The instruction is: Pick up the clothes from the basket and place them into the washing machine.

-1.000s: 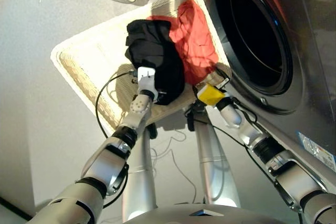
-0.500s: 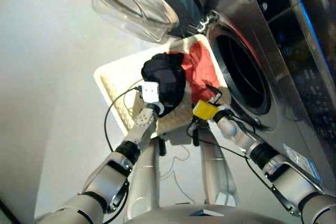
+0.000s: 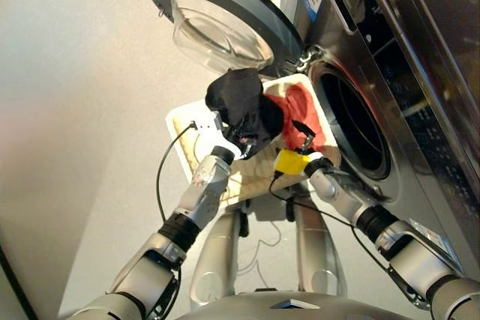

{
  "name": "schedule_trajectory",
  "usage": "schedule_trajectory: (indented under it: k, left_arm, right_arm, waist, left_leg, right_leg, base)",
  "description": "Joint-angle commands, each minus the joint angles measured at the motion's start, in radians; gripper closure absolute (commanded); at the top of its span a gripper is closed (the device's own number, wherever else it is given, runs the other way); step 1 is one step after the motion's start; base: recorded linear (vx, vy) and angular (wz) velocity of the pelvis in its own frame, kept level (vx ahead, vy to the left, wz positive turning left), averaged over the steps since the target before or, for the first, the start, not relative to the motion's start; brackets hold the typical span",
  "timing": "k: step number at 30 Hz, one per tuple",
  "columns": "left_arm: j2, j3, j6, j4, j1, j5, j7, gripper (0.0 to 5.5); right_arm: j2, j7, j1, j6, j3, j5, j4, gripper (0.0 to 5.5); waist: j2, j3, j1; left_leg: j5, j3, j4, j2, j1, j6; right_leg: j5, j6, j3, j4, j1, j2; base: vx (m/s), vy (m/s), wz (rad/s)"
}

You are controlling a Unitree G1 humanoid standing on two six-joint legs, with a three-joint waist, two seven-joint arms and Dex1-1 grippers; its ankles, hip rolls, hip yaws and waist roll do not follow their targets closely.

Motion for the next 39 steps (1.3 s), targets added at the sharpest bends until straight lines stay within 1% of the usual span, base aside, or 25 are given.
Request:
schedule_trajectory:
  k: [1, 2, 4, 5, 6, 10, 11, 17, 22, 26, 29, 34, 35, 36, 37, 38, 39]
  left_arm:
    - [-0.002, -0.034, -0.027, -0.179, 0.030, -0.062, -0.039, 5.50]
    - [-0.002, -0.034, -0.026, -0.180, 0.030, -0.062, -0.039, 5.50]
    - [0.021, -0.066, -0.016, -0.207, 0.043, -0.079, -0.050, 5.50]
    - [0.021, -0.066, -0.016, -0.207, 0.043, -0.079, -0.050, 5.50]
    - [0.032, -0.091, -0.007, -0.219, 0.051, -0.098, -0.056, 5.50]
    - [0.044, -0.121, 0.011, -0.231, 0.063, -0.128, -0.062, 5.50]
    - [0.050, -0.131, 0.015, -0.228, 0.065, -0.119, -0.062, 5.50]
    - [0.067, -0.140, 0.017, -0.207, 0.083, -0.093, -0.037, 5.50]
    - [0.107, -0.160, 0.028, -0.229, 0.083, -0.095, -0.055, 5.50]
    - [0.112, -0.171, 0.036, -0.233, 0.079, -0.107, -0.067, 5.50]
    - [0.125, -0.190, 0.052, -0.235, 0.073, -0.115, -0.086, 5.50]
    - [0.157, -0.229, 0.081, -0.244, 0.060, -0.133, -0.124, 5.50]
    - [0.163, -0.235, 0.086, -0.250, 0.061, -0.141, -0.132, 5.50]
    - [0.172, -0.240, 0.092, -0.255, 0.059, -0.147, -0.140, 5.50]
    - [0.180, -0.245, 0.095, -0.259, 0.058, -0.152, -0.145, 5.50]
    - [0.184, -0.251, 0.100, -0.266, 0.058, -0.156, -0.150, 5.50]
    - [0.187, -0.256, 0.103, -0.268, 0.056, -0.159, -0.153, 5.50]
  right_arm:
    - [0.020, -0.129, -0.060, 0.024, 0.033, -0.141, -0.069, 0.00]
    - [0.020, -0.129, -0.060, 0.024, 0.033, -0.142, -0.069, 0.00]
    - [0.022, -0.181, -0.074, 0.038, 0.041, -0.188, -0.078, 0.00]
    - [0.022, -0.181, -0.074, 0.037, 0.041, -0.189, -0.078, 0.00]
    - [0.029, -0.206, -0.097, 0.050, 0.051, -0.210, -0.078, 0.00]
    - [0.025, -0.210, -0.138, 0.068, 0.052, -0.229, -0.106, 0.00]
    - [0.016, -0.232, -0.143, 0.075, 0.039, -0.234, -0.129, 0.00]
    - [0.021, -0.274, -0.140, 0.082, 0.015, -0.227, -0.176, 0.00]
    - [0.028, -0.254, -0.184, 0.083, 0.054, -0.245, -0.173, 0.00]
    - [0.025, -0.242, -0.216, 0.084, 0.085, -0.272, -0.175, 0.00]
    - [0.025, -0.225, -0.254, 0.074, 0.118, -0.293, -0.176, 0.00]
    - [0.036, -0.164, -0.323, 0.035, 0.201, -0.306, -0.173, 0.00]
    - [0.037, -0.149, -0.332, 0.024, 0.217, -0.307, -0.174, 0.45]
    - [0.036, -0.137, -0.344, 0.018, 0.233, -0.310, -0.174, 3.15]
    - [0.032, -0.128, -0.351, 0.012, 0.243, -0.309, -0.176, 4.92]
    - [0.028, -0.116, -0.359, 0.004, 0.256, -0.308, -0.178, 5.50]
    - [0.030, -0.107, -0.364, -0.002, 0.264, -0.305, -0.175, 5.50]
  waist:
    - [0.045, -0.065, 0.008]
    - [0.045, -0.066, 0.009]
    - [0.053, -0.072, 0.014]
    - [0.053, -0.073, 0.014]
    - [0.057, -0.078, 0.019]
    - [0.063, -0.084, 0.025]
    - [0.064, -0.085, 0.024]
    - [0.067, -0.091, 0.028]
    - [0.068, -0.098, 0.033]
    - [0.068, -0.103, 0.035]
    - [0.066, -0.108, 0.037]
    - [0.063, -0.117, 0.042]
    - [0.062, -0.118, 0.043]
    - [0.061, -0.119, 0.044]
    - [0.060, -0.119, 0.043]
    - [0.059, -0.120, 0.043]
    - [0.060, -0.120, 0.043]
  left_leg:
    - [0.001, -0.008, 0.064, -0.028, -0.073, -0.012]
    - [0.001, -0.008, 0.064, -0.027, -0.073, -0.012]
    - [0.001, -0.005, 0.065, -0.028, -0.081, -0.010]
    - [0.001, -0.005, 0.065, -0.028, -0.082, -0.010]
    - [0.002, -0.003, 0.068, -0.027, -0.090, -0.009]
    - [0.003, -0.003, 0.071, -0.025, -0.100, -0.009]
    - [0.003, -0.003, 0.072, -0.026, -0.103, -0.008]
    - [0.001, -0.004, 0.080, -0.023, -0.118, -0.007]
    - [-0.002, -0.008, 0.083, -0.021, -0.130, -0.005]
    - [-0.004, -0.008, 0.087, -0.020, -0.136, -0.005]
    - [-0.005, -0.008, 0.091, -0.020, -0.140, -0.004]
    - [-0.008, -0.009, 0.095, -0.020, -0.145, -0.004]
    - [-0.009, -0.010, 0.096, -0.020, -0.145, -0.004]
    - [-0.009, -0.011, 0.096, -0.020, -0.146, -0.004]
    - [-0.010, -0.012, 0.098, -0.020, -0.147, -0.004]
    - [-0.011, -0.013, 0.100, -0.019, -0.148, -0.004]
    - [-0.011, -0.013, 0.101, -0.019, -0.150, -0.003]
  right_leg:
    - [-0.002, 0.060, -0.024, -0.081, 0.066, 0.014]
    - [-0.002, 0.060, -0.023, -0.081, 0.065, 0.014]
    - [-0.001, 0.061, -0.019, -0.080, 0.055, 0.014]
    - [-0.001, 0.061, -0.019, -0.080, 0.054, 0.014]
    - [0.000, 0.061, -0.019, -0.079, 0.047, 0.012]
    - [0.002, 0.061, -0.018, -0.078, 0.039, 0.012]
    - [0.002, 0.061, -0.017, -0.075, 0.032, 0.013]
    - [0.001, 0.061, -0.017, -0.065, 0.016, 0.013]
    - [0.000, 0.060, -0.015, -0.063, 0.006, 0.014]
    - [-0.001, 0.060, -0.015, -0.061, -0.001, 0.014]
    - [-0.002, 0.060, -0.015, -0.059, -0.005, 0.013]
    - [-0.005, 0.059, -0.011, -0.059, -0.009, 0.017]
    - [-0.005, 0.059, -0.010, -0.058, -0.010, 0.017]
    - [-0.006, 0.059, -0.010, -0.057, -0.011, 0.018]
    - [-0.006, 0.058, -0.009, -0.055, -0.013, 0.018]
    - [-0.006, 0.058, -0.009, -0.054, -0.013, 0.018]
    - [-0.007, 0.058, -0.009, -0.053, -0.014, 0.018]
  base:
    - [0.000, 0.000, 0.000]
    - [0.000, 0.000, 0.000]
    - [0.000, 0.000, 0.000]
    - [0.000, 0.000, 0.000]
    - [0.000, 0.000, 0.000]
    - [0.000, 0.000, 0.000]
    - [0.000, 0.000, 0.000]
    - [0.000, 0.000, 0.000]
    - [0.000, 0.000, 0.000]
    - [0.000, 0.000, 0.000]
    - [0.000, 0.000, 0.000]
    - [0.000, 0.000, 0.000]
    - [0.000, 0.000, 0.000]
    - [0.000, 0.000, 0.000]
    - [0.000, 0.000, 0.000]
    - [0.000, 0.000, 0.000]
    - [0.000, 0.000, 0.000]
